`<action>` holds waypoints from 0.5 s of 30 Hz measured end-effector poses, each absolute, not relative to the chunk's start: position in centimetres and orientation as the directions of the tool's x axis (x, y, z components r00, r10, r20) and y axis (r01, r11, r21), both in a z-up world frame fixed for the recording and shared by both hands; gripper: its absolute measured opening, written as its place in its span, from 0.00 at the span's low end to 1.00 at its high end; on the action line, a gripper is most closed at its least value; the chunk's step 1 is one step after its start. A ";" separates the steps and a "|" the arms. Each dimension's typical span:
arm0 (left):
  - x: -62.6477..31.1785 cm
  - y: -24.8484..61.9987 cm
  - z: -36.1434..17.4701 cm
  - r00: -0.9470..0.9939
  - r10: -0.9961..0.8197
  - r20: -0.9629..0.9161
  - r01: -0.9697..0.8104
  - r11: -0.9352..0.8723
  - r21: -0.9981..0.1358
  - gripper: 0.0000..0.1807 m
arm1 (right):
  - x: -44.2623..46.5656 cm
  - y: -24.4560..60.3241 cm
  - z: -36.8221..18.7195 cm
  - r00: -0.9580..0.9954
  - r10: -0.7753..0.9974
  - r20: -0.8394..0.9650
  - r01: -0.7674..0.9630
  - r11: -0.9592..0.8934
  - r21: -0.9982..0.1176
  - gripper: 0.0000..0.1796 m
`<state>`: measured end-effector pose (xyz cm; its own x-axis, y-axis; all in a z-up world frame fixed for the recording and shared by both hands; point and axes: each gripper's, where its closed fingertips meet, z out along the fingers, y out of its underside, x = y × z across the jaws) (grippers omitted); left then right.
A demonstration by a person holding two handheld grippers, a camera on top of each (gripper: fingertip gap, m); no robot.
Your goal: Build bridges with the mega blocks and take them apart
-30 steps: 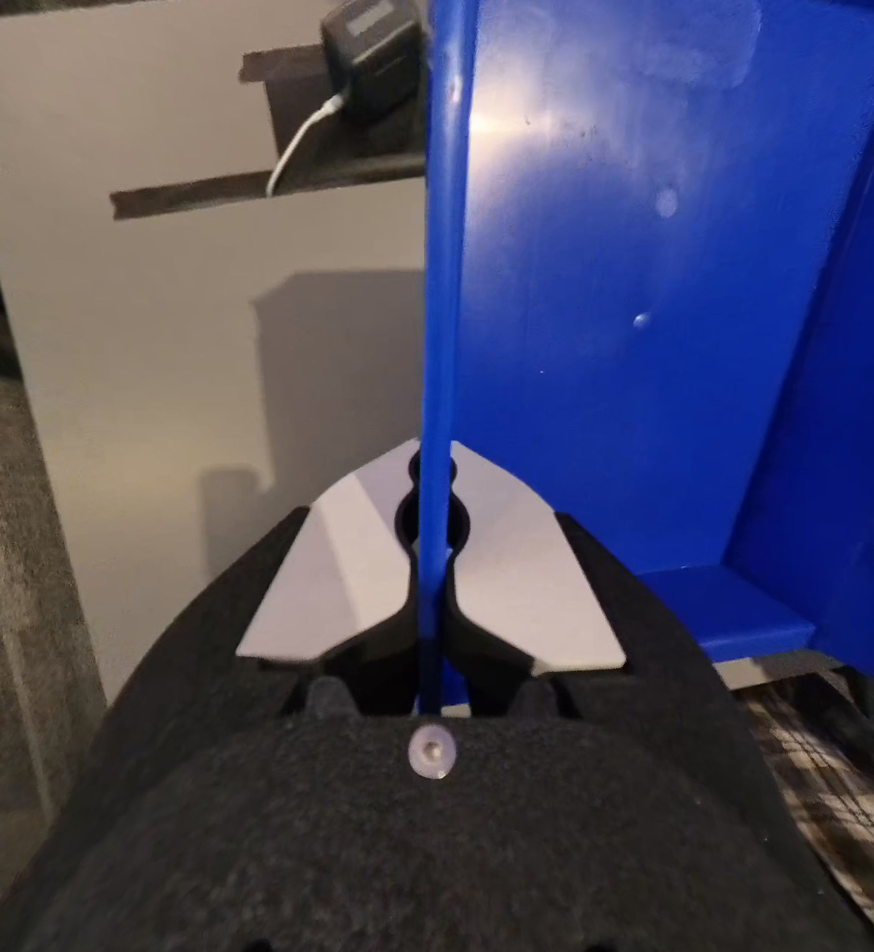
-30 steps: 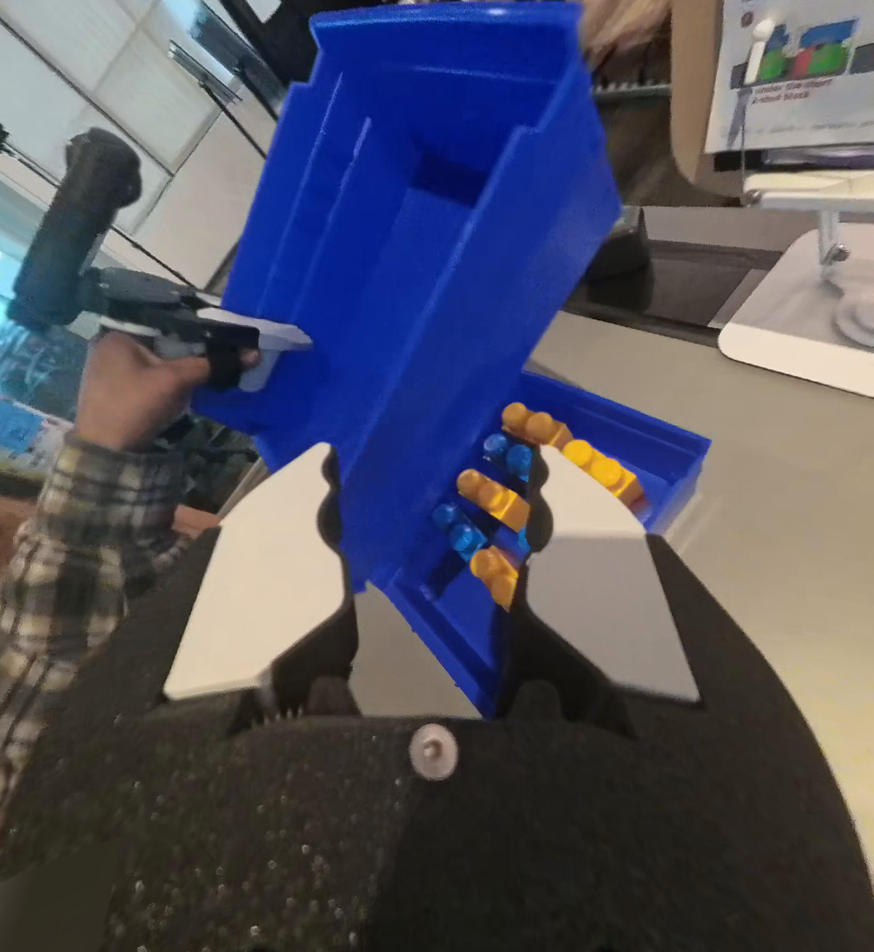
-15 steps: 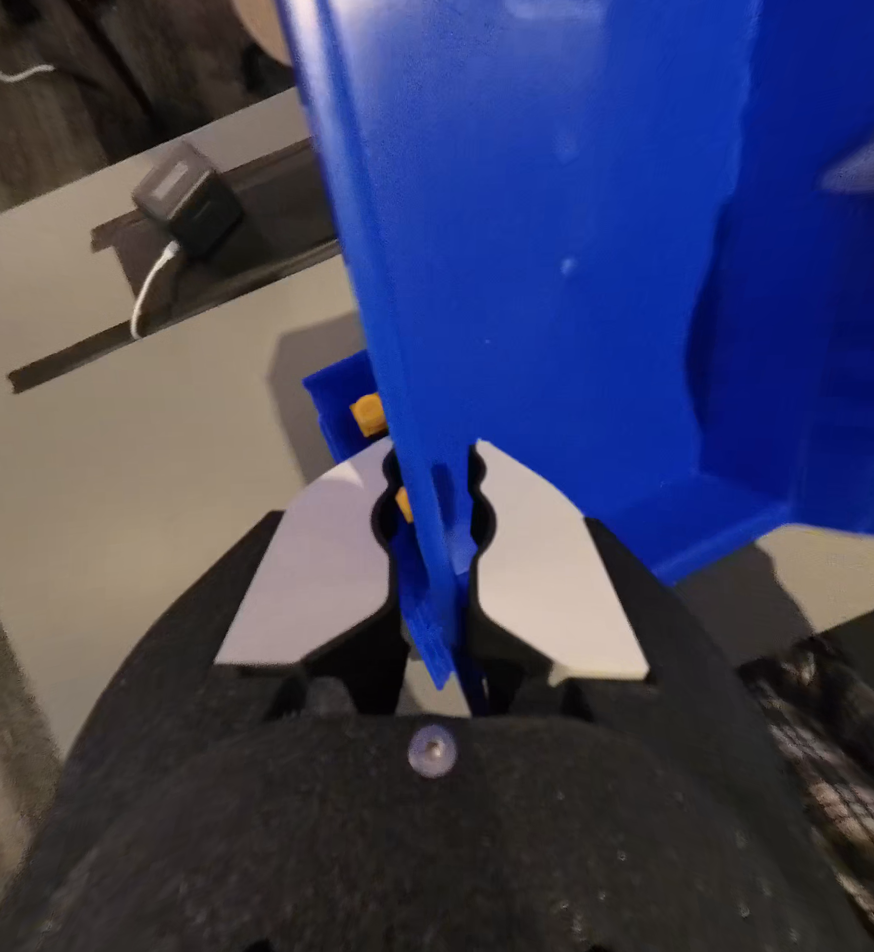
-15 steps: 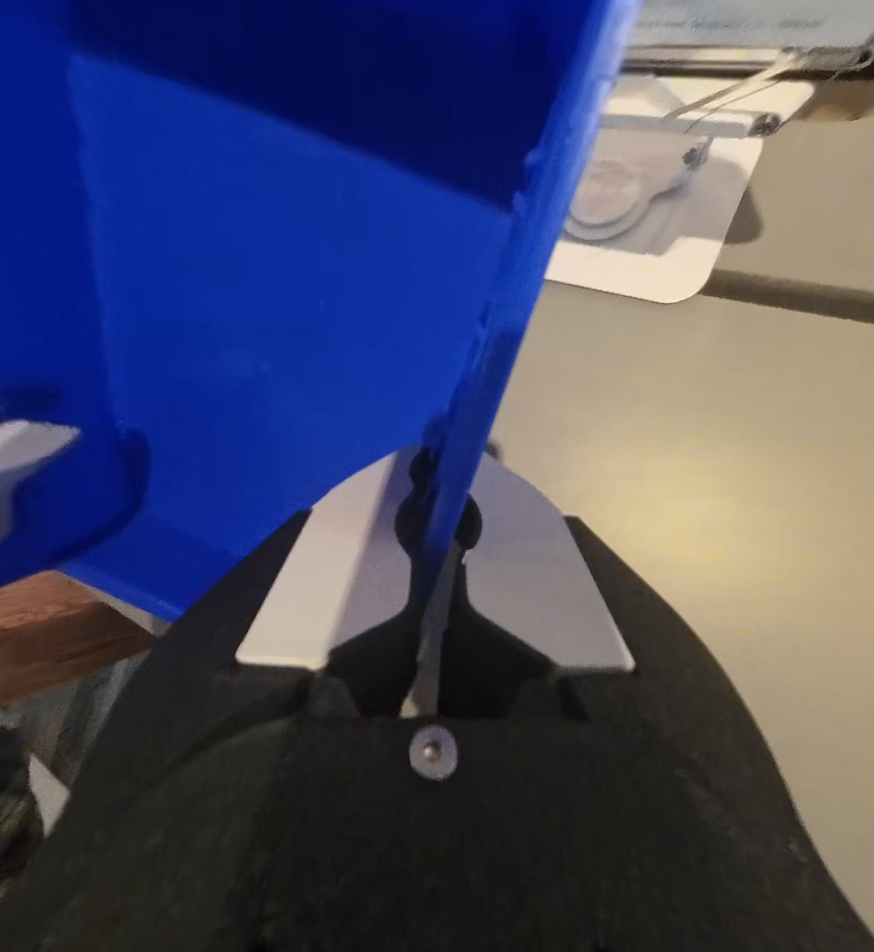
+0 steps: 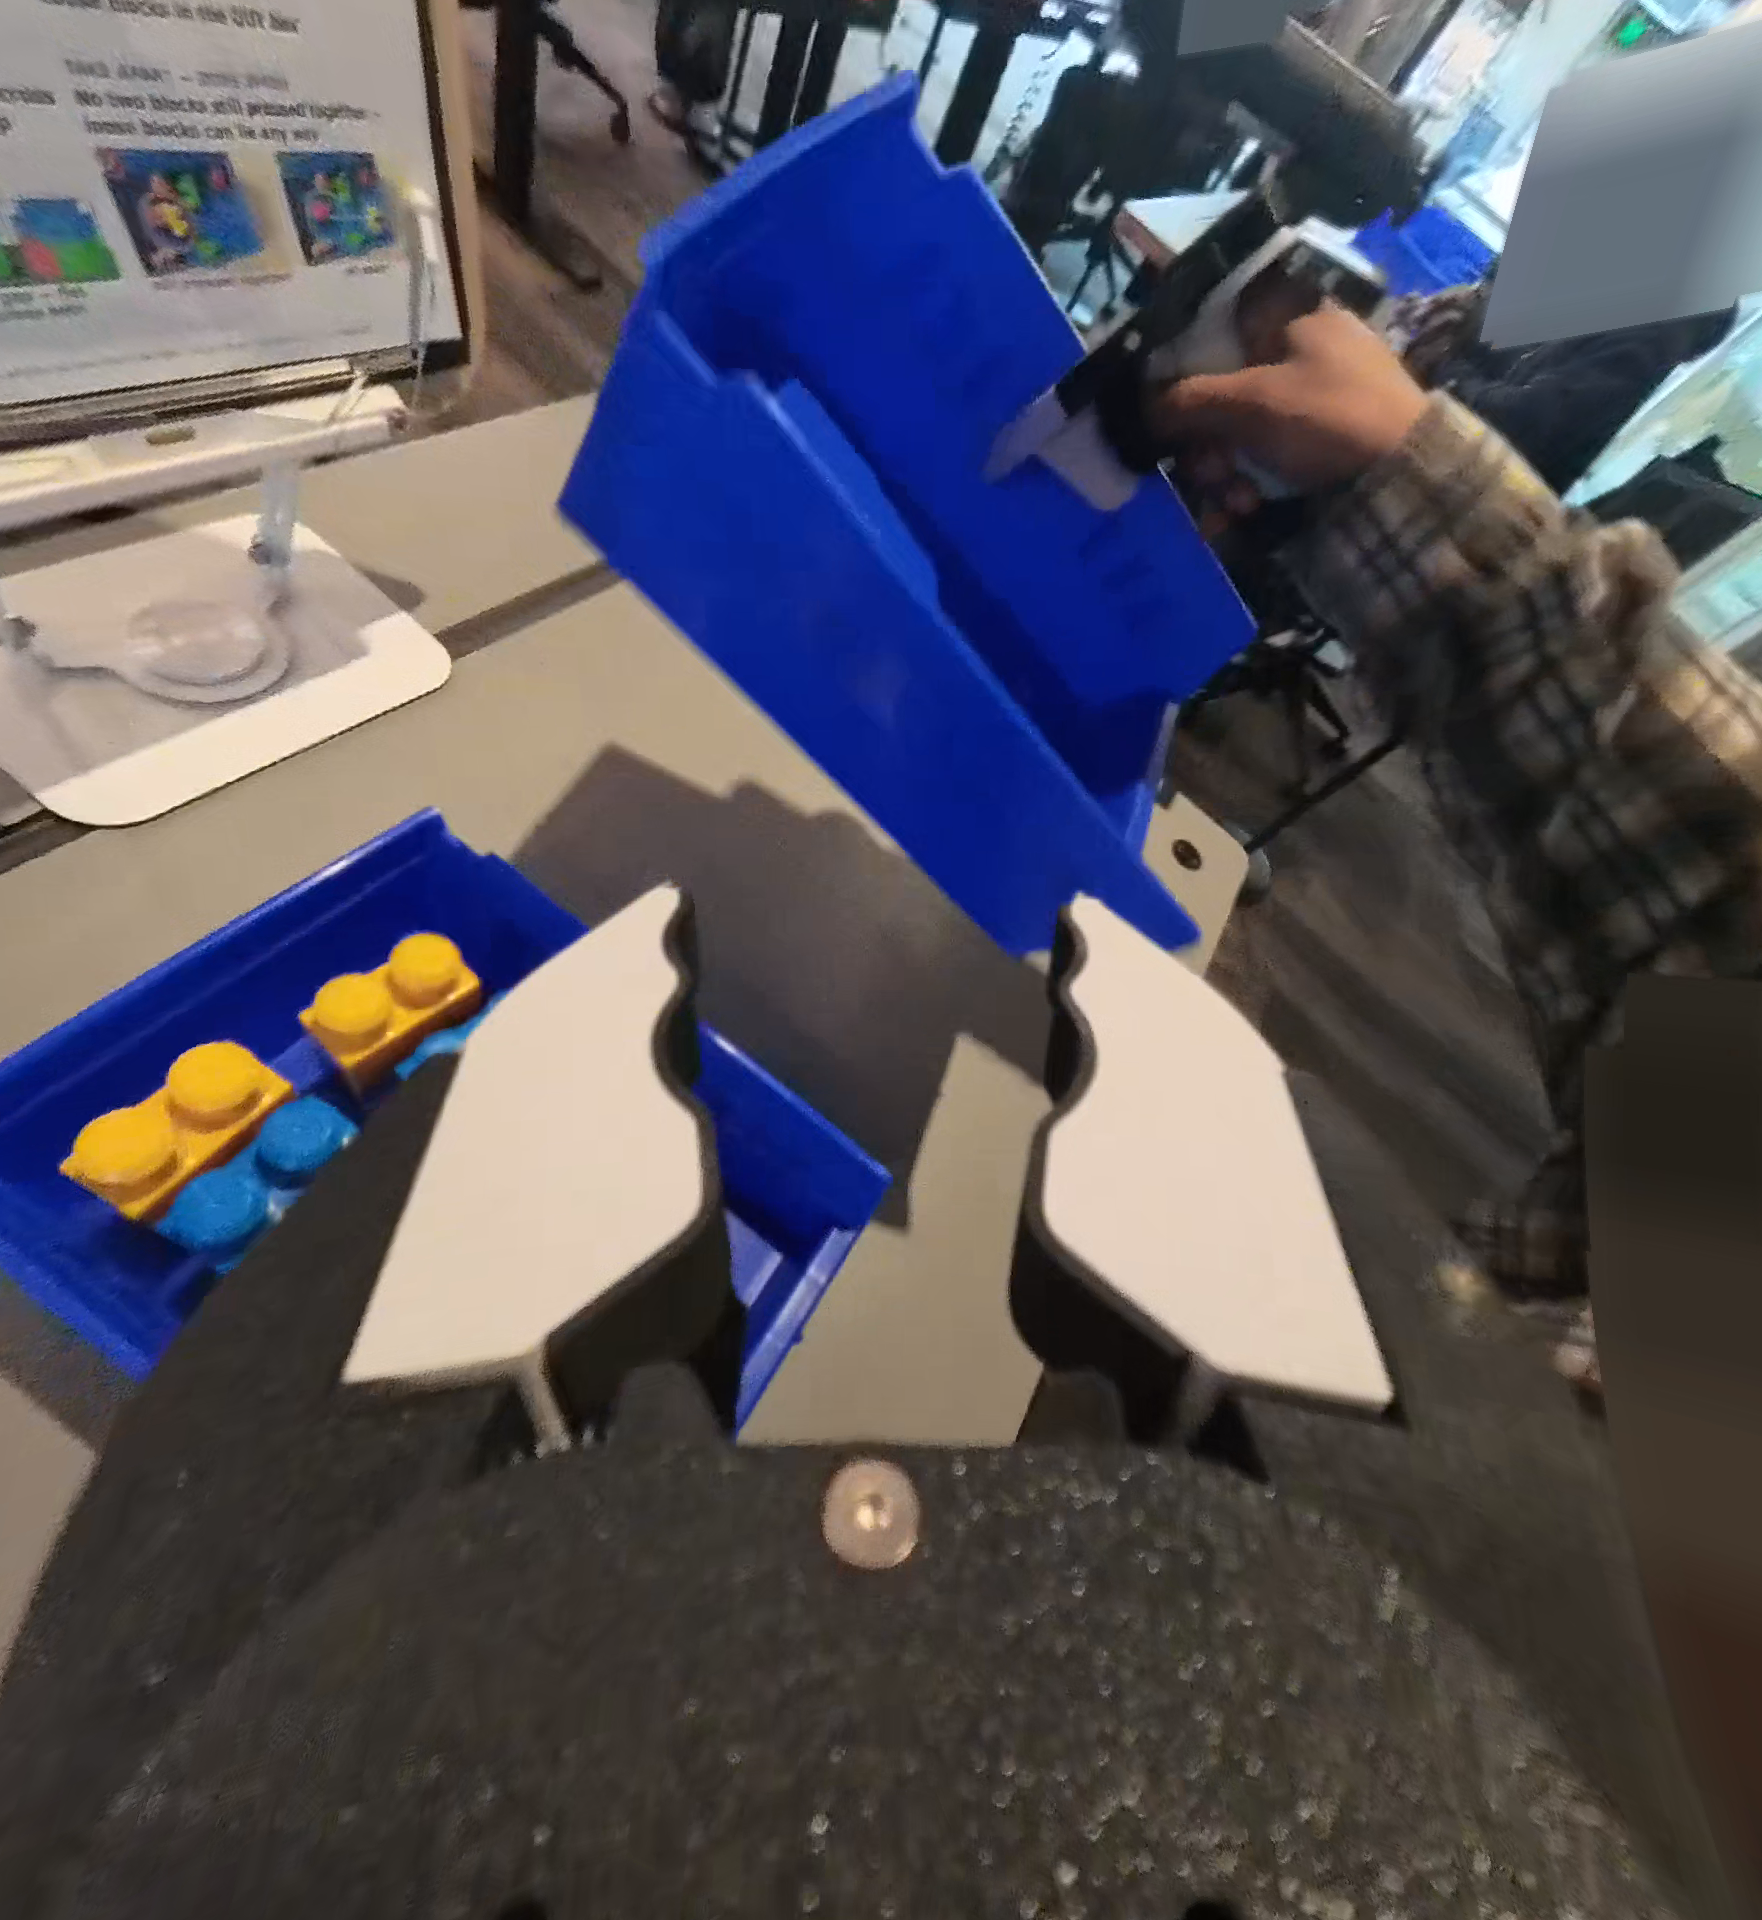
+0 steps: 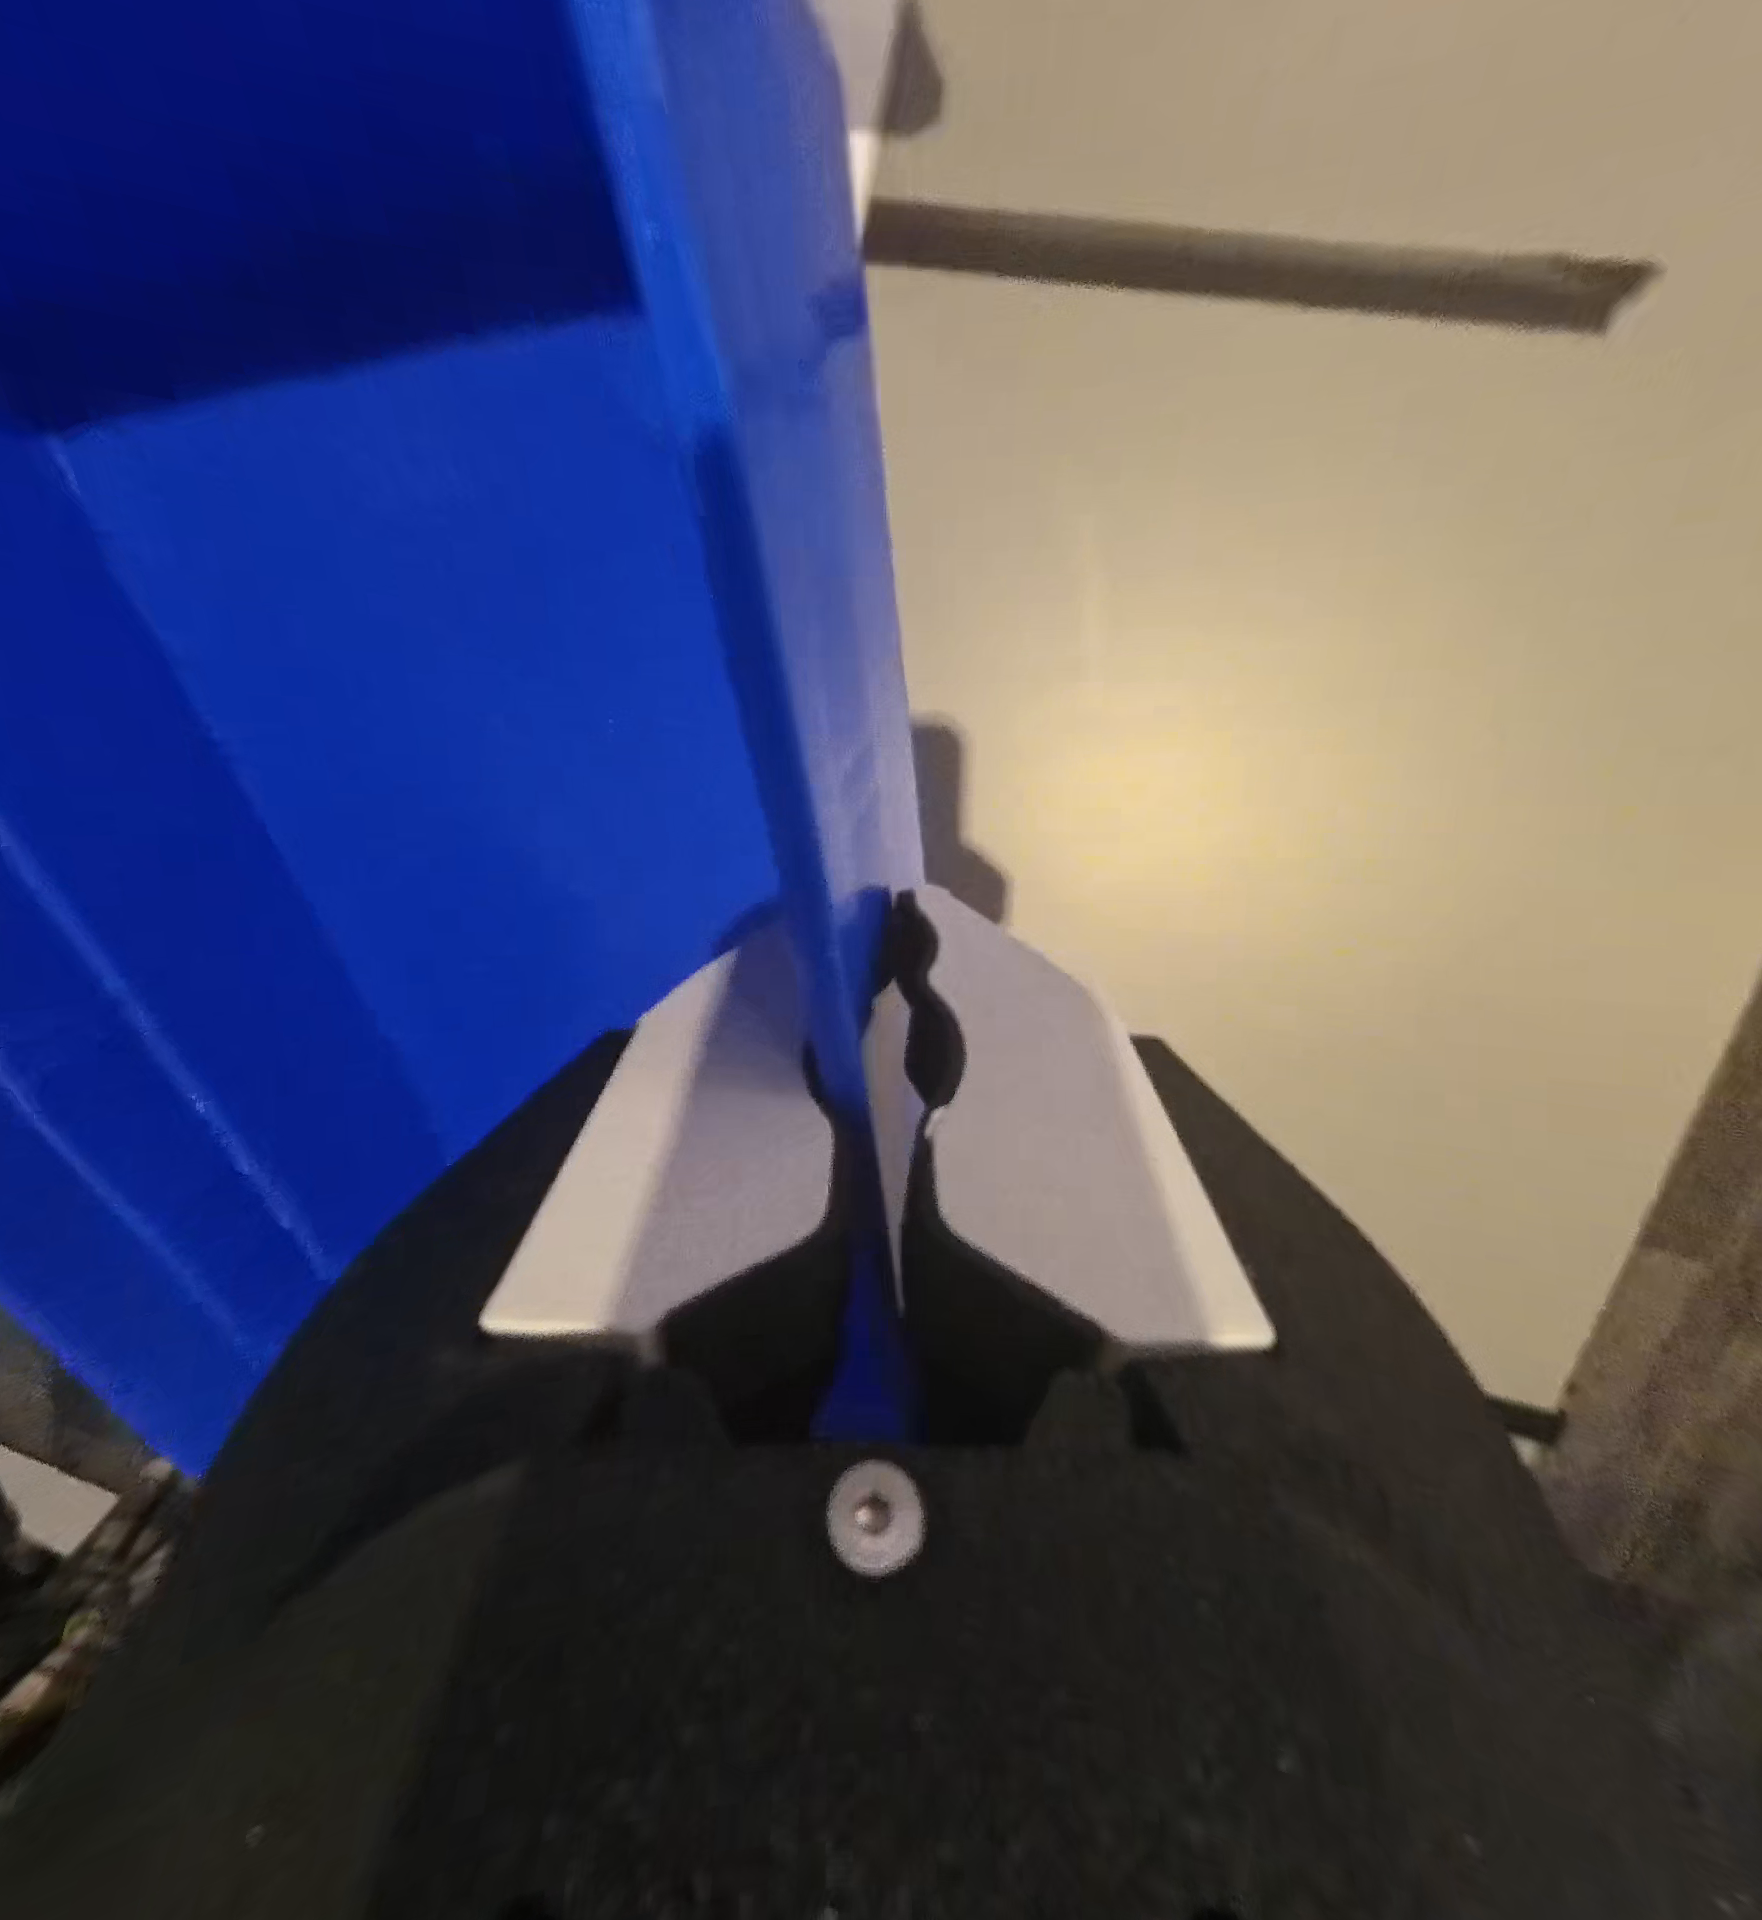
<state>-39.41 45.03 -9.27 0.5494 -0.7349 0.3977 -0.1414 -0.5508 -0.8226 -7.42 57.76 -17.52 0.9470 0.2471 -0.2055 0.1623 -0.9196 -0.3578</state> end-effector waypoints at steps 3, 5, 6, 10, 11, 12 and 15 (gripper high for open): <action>-41.4 42.2 -11.5 0.516 -0.758 0.398 -0.120 -0.524 -0.843 0.35 | -2.1 56.5 -19.4 0.960 0.178 -0.215 0.103 -0.943 -0.317 0.02; -42.4 40.3 -13.0 0.465 -0.763 0.450 -0.071 -0.538 -0.840 0.34 | 0.7 55.9 -20.8 0.964 0.136 -0.230 0.062 -0.952 -0.300 0.02; -42.8 39.4 -13.8 0.436 -0.760 0.483 -0.044 -0.554 -0.831 0.33 | 1.9 55.5 -21.5 0.963 0.123 -0.238 0.051 -0.956 -0.288 0.02; -45.3 37.1 -16.7 0.379 -0.721 0.580 0.058 -0.608 -0.792 0.32 | 6.1 53.9 -25.0 0.969 0.099 -0.228 0.047 -0.974 -0.223 0.02; -46.0 36.7 -17.2 0.379 -0.711 0.592 0.076 -0.614 -0.786 0.32 | 7.1 53.6 -25.9 0.972 0.093 -0.217 0.048 -0.977 -0.206 0.02; -46.7 36.4 -17.8 0.388 -0.703 0.597 0.085 -0.617 -0.782 0.32 | 8.1 53.3 -26.8 0.975 0.087 -0.203 0.048 -0.981 -0.189 0.02; -48.3 35.6 -19.0 0.423 -0.682 0.596 0.097 -0.620 -0.779 0.32 | 10.8 52.7 -29.2 0.982 0.073 -0.172 0.047 -0.987 -0.155 0.02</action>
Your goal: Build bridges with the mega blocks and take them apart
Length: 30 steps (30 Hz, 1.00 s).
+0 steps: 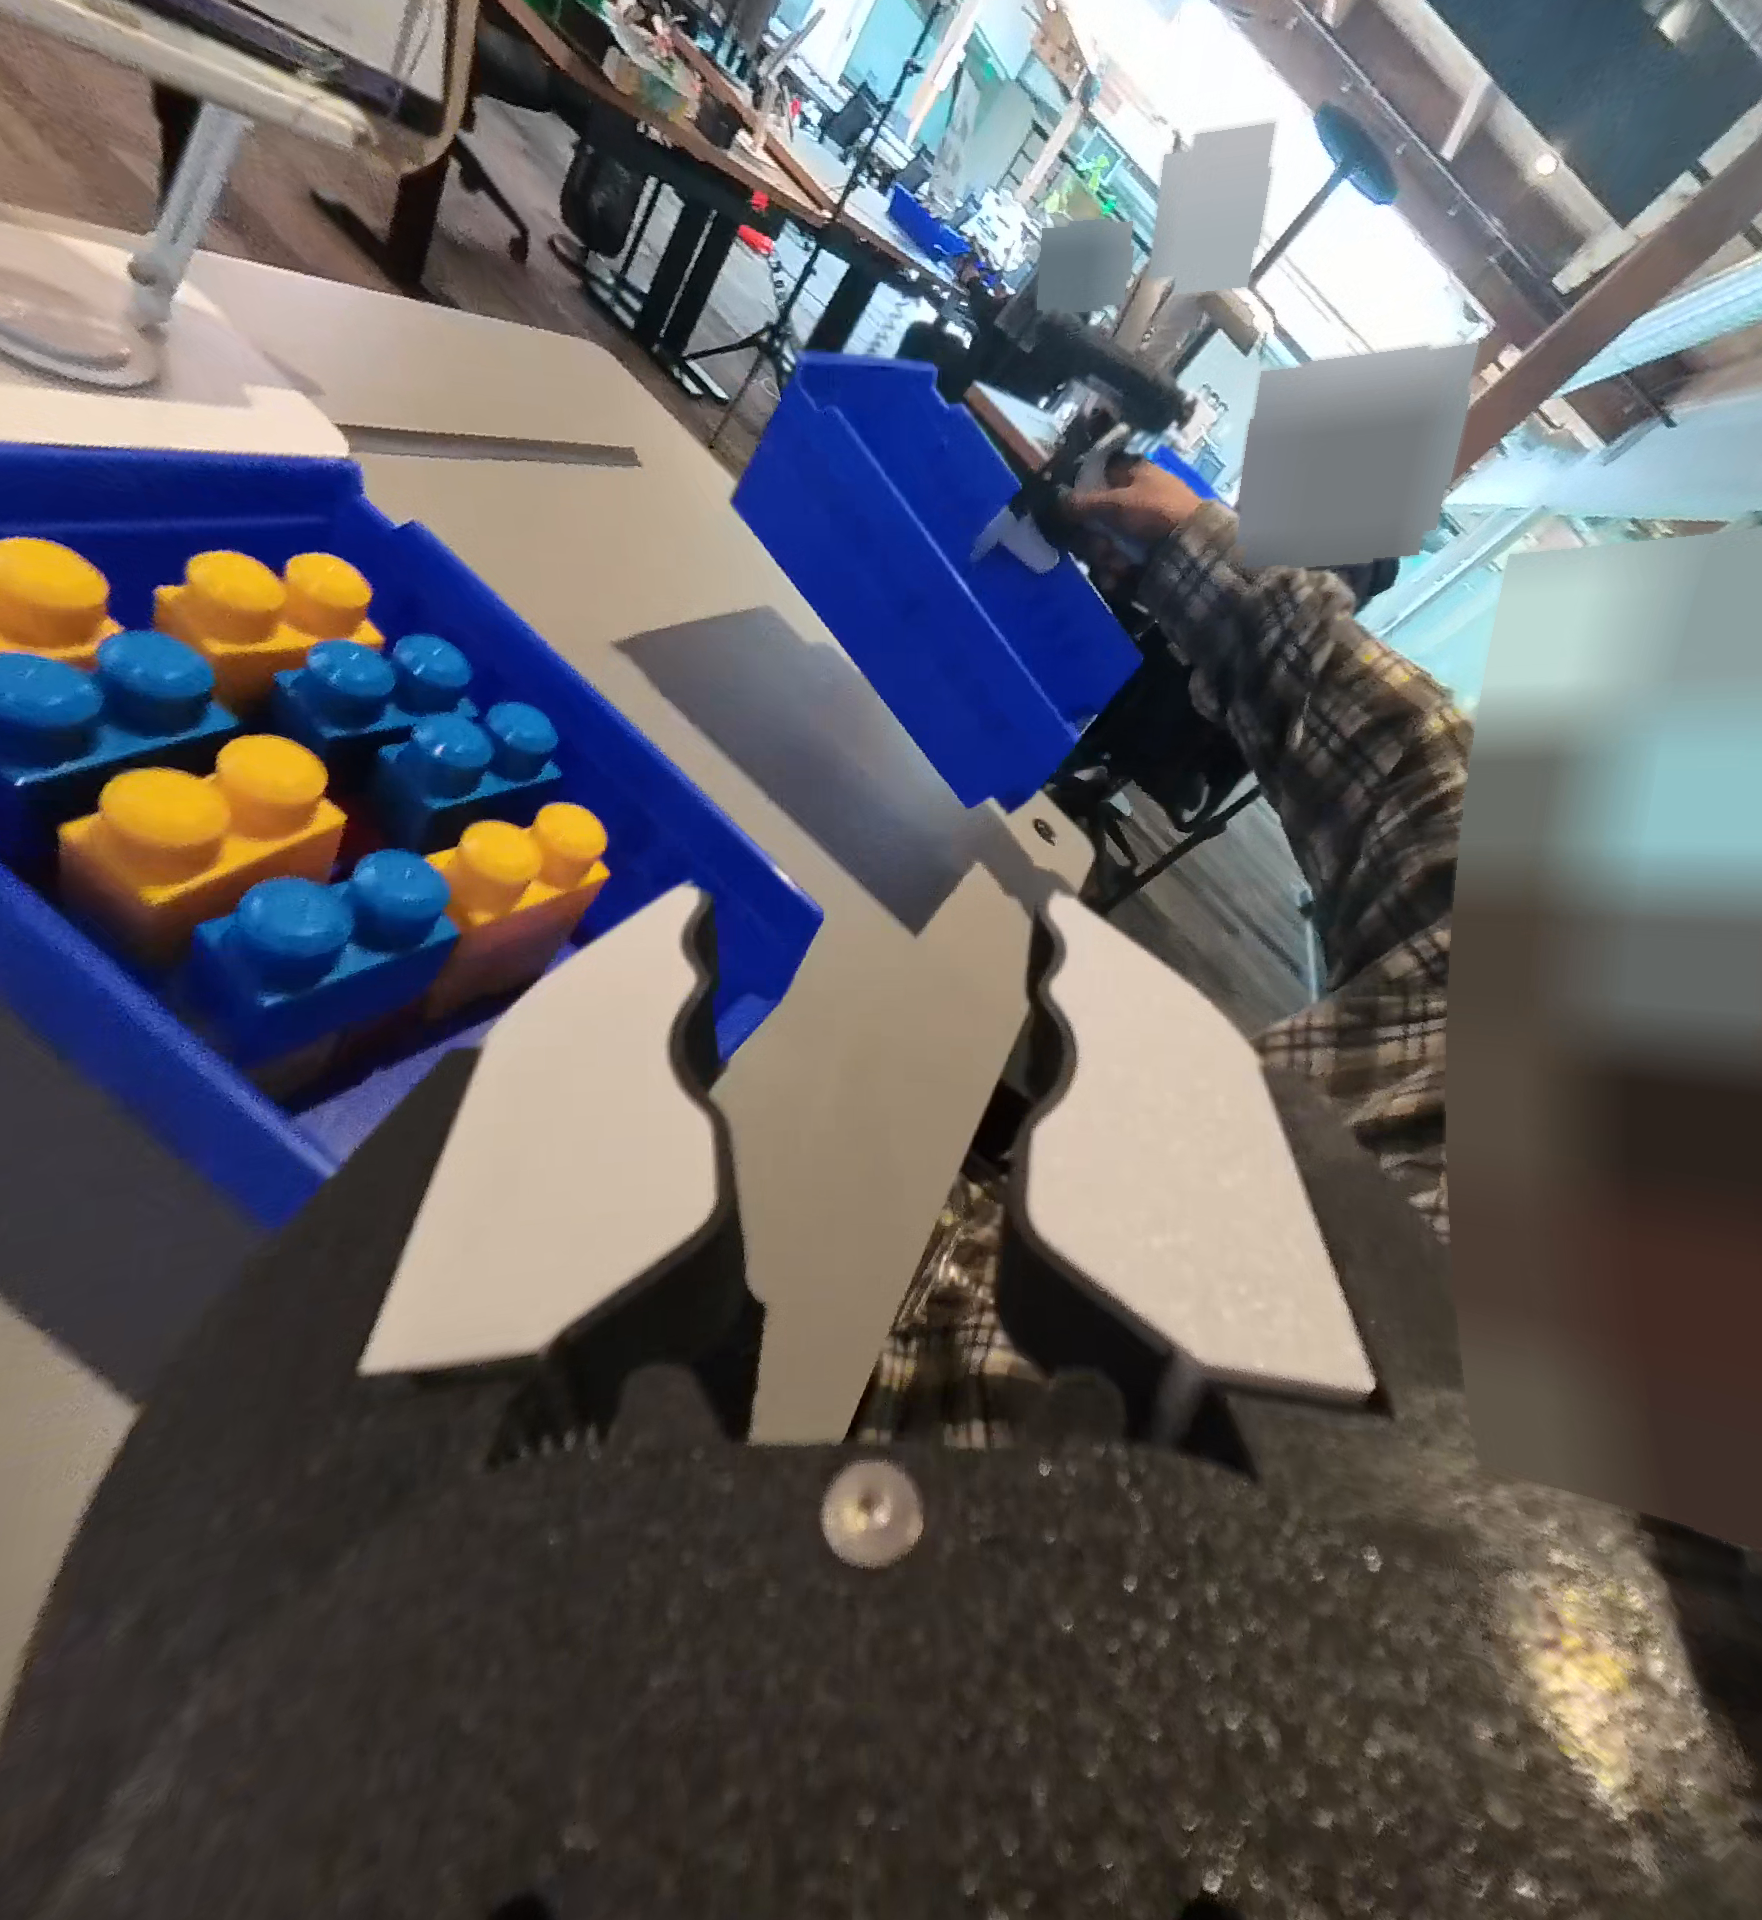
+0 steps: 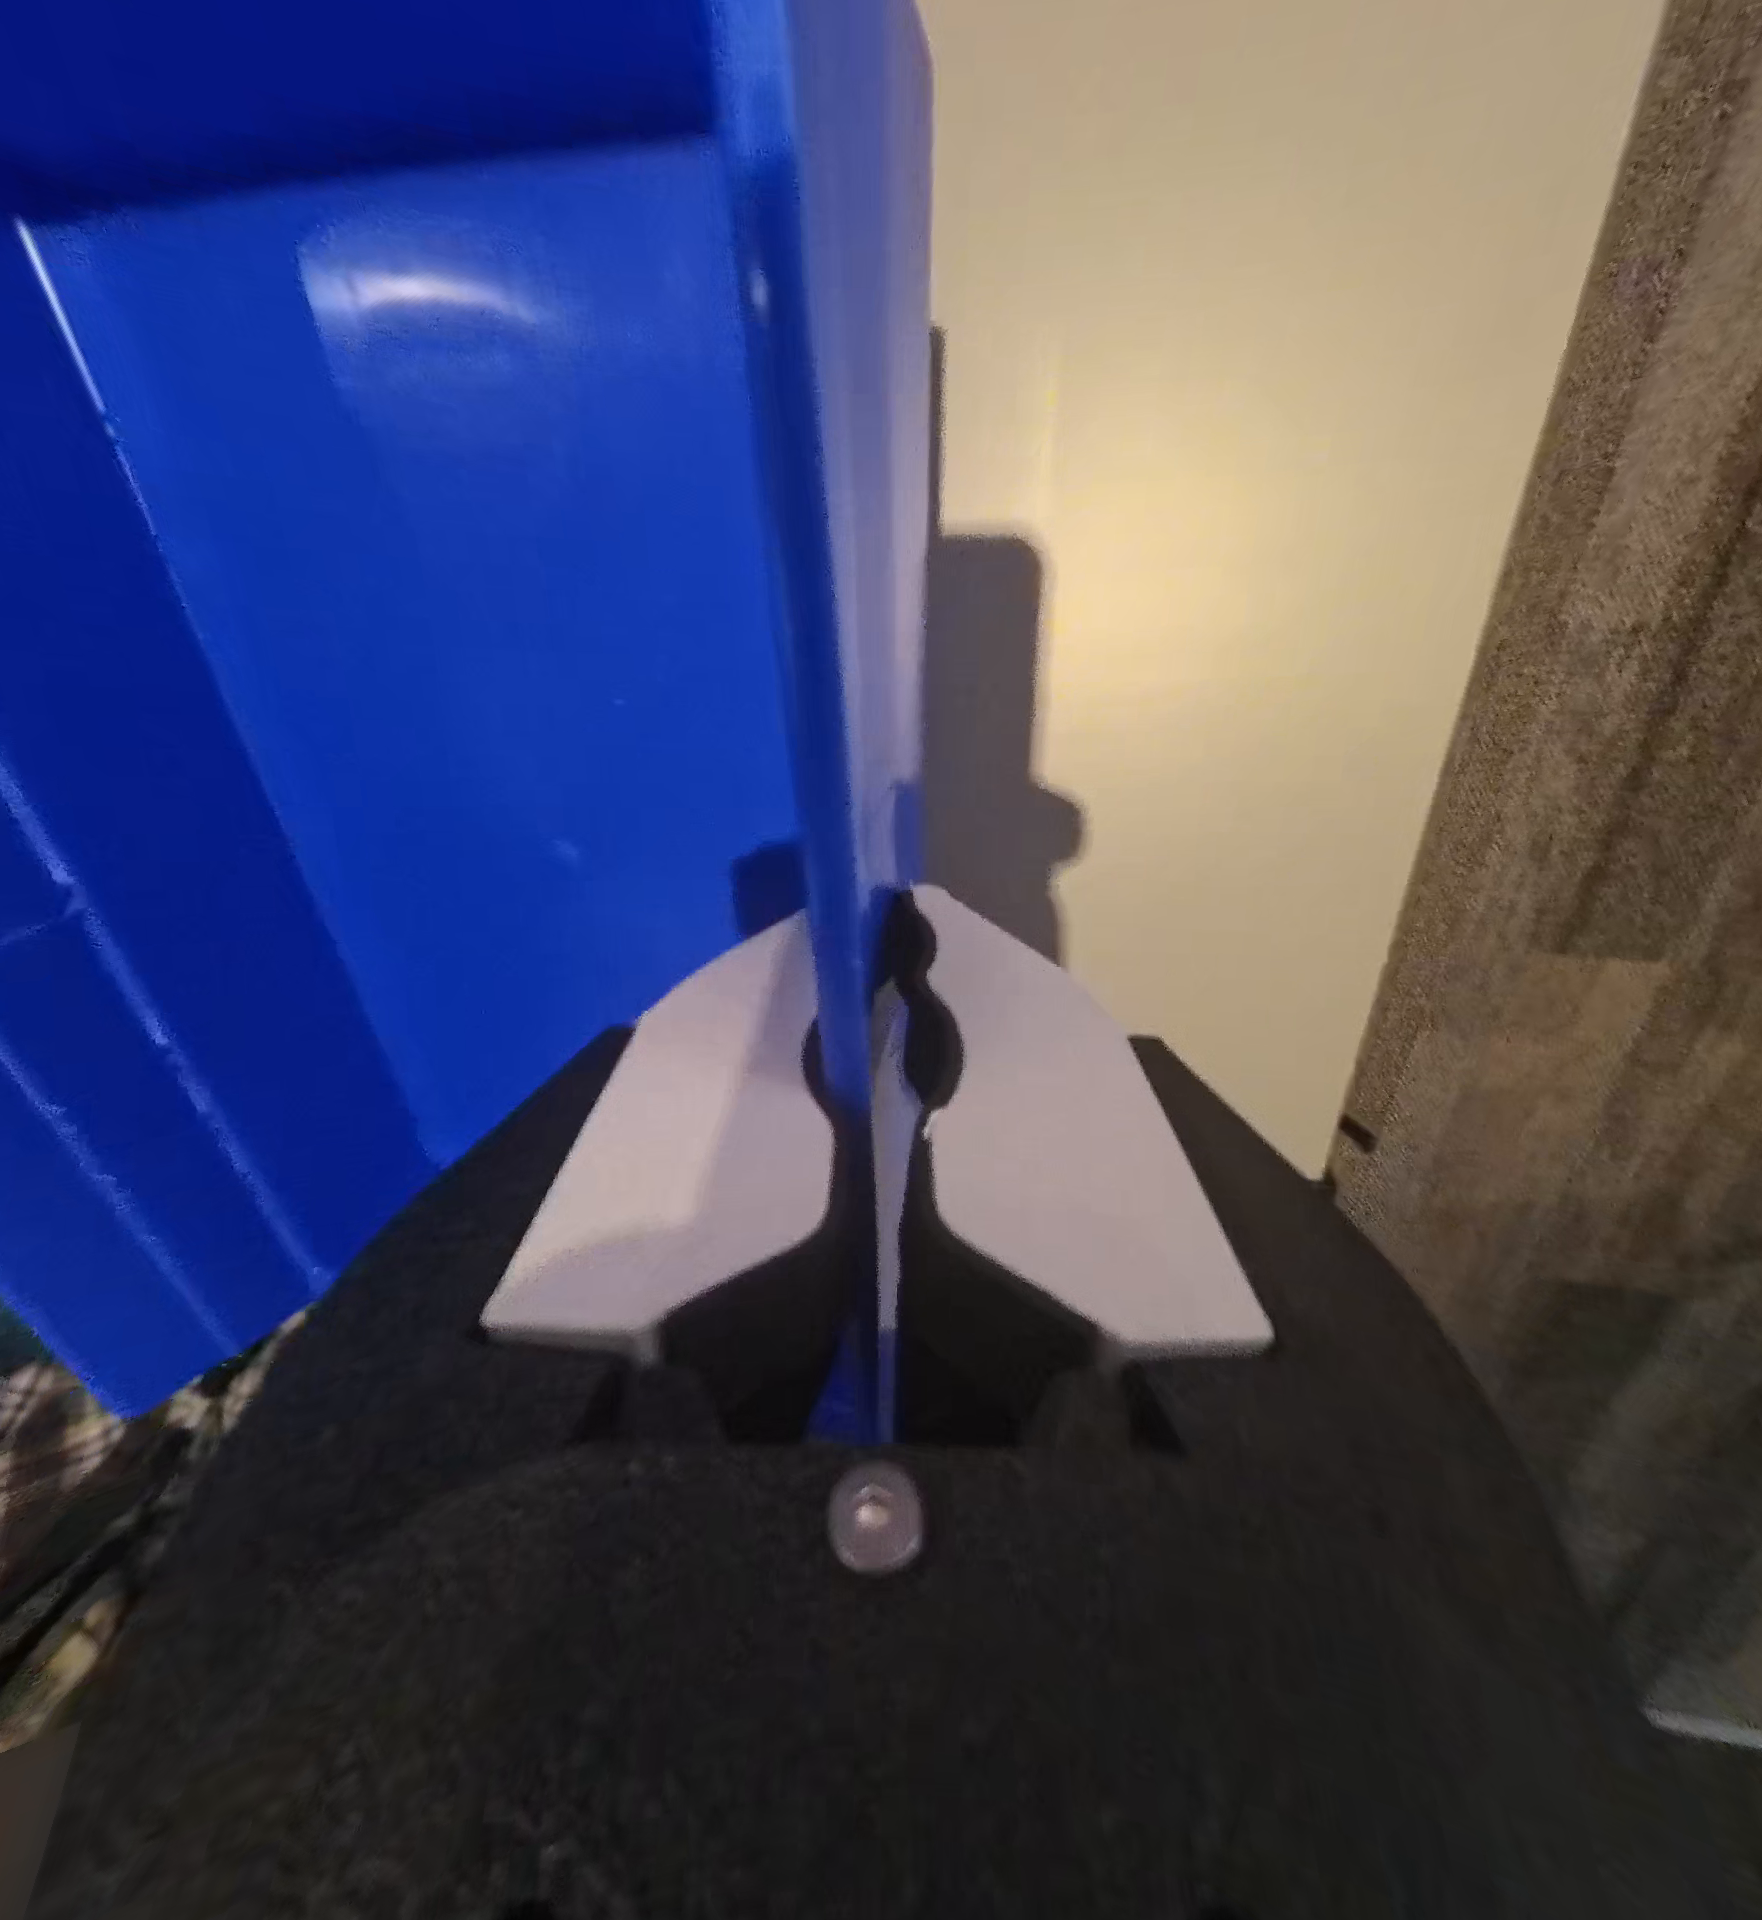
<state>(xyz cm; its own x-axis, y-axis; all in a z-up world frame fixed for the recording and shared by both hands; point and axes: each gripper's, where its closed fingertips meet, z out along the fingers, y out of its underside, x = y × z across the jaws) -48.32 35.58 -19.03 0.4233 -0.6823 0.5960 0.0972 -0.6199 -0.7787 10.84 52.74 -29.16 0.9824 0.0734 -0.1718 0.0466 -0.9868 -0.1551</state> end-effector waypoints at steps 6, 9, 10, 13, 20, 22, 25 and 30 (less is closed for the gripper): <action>-49.2 33.7 -21.2 0.450 -0.655 0.607 0.082 -0.646 -0.759 0.31 | 15.2 52.5 -33.1 0.990 0.054 -0.127 0.042 -0.995 -0.090 0.02; -48.7 32.9 -22.3 0.439 -0.640 0.631 0.077 -0.673 -0.736 0.30 | 16.9 52.6 -34.9 0.992 0.055 -0.110 0.048 -0.997 -0.065 0.02; -48.5 32.8 -22.4 0.433 -0.637 0.637 0.079 -0.677 -0.731 0.30 | 17.3 52.6 -35.4 0.992 0.059 -0.109 0.053 -0.997 -0.054 0.02; -47.9 32.7 -22.4 0.419 -0.635 0.649 0.090 -0.682 -0.726 0.29 | 18.8 52.6 -36.8 0.993 0.059 -0.102 0.055 -0.998 -0.043 0.02; -46.5 33.7 -21.7 0.425 -0.641 0.639 0.075 -0.679 -0.730 0.29 | 20.3 52.9 -38.5 0.985 0.061 -0.164 0.054 -0.998 -0.044 0.02; -45.8 33.8 -21.6 0.424 -0.645 0.636 0.060 -0.680 -0.731 0.28 | 20.5 53.0 -38.8 0.982 0.066 -0.178 0.058 -0.997 -0.050 0.02; -44.8 33.9 -21.5 0.417 -0.654 0.631 0.041 -0.681 -0.732 0.28 | 20.7 53.1 -39.1 0.979 0.078 -0.186 0.068 -0.996 -0.059 0.02; -44.1 33.9 -21.3 0.411 -0.658 0.631 0.032 -0.682 -0.731 0.28 | 21.0 53.6 -39.5 0.976 0.098 -0.192 0.082 -0.993 -0.089 0.02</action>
